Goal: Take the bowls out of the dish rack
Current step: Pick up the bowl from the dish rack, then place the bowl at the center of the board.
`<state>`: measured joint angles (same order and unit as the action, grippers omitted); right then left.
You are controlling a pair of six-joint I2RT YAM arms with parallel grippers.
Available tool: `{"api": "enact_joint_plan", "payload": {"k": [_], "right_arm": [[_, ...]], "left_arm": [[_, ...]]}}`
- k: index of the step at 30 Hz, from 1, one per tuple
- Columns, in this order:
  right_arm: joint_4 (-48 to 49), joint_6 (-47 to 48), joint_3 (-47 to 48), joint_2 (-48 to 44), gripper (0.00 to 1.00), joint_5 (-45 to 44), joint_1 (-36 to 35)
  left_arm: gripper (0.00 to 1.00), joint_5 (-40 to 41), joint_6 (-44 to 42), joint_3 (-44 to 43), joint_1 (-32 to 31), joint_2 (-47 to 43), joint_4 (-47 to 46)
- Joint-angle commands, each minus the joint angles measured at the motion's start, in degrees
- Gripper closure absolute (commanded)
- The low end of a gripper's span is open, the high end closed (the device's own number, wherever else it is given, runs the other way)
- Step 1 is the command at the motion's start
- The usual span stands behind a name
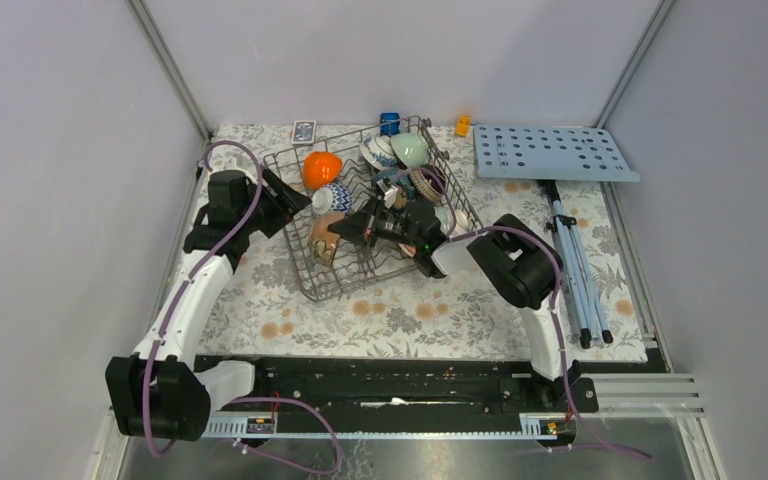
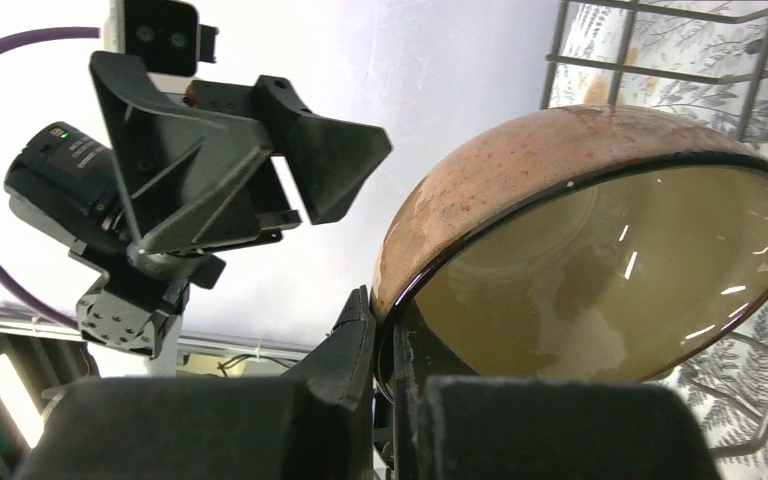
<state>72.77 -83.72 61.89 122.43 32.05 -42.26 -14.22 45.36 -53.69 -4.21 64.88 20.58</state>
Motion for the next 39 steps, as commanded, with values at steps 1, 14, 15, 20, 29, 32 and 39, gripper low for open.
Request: {"api": "enact_joint_plan", "payload": {"k": [1, 14, 15, 20, 29, 32, 39], "right_arm": [[10.91, -2.4, 0.43, -6.16, 1.0, 1.04, -0.45], [-13.91, 16.31, -2.8, -23.13, 1.0, 4.93, -0.27], [-18.8, 19.87, -2.57, -25.12, 1.0, 4.7, -0.28], [-46.16, 37.51, 0.91, -34.56, 1.0, -0.71, -0.33], [-81.33, 63.16, 11.23, -44.65, 1.0, -17.4, -2.59], [-89.2, 70.54, 14.1, -46.68, 1.0, -25.72, -5.72], [-99.0, 84.18, 15.85, -49.92, 1.0, -42.42, -15.56]], "left_arm": [[0.32, 0.7, 0.9, -1.56, 0.25, -2.0, -0.24], [0.22, 3.13, -0.5, -7.44, 0.34, -3.43, 5.52], [0.22, 2.97, -0.41, -8.06, 0.42, -3.2, 5.84], [0.18, 1.49, 0.18, -9.98, 0.44, -1.79, 6.83], [0.01, -2.5, 2.86, -10.68, 1.35, 0.51, 6.68], [0.01, -9.65, 4.34, -8.56, 2.85, 1.73, 3.76], [0.01, -18.25, 0.15, -8.63, -0.79, 2.48, -0.17]]}}
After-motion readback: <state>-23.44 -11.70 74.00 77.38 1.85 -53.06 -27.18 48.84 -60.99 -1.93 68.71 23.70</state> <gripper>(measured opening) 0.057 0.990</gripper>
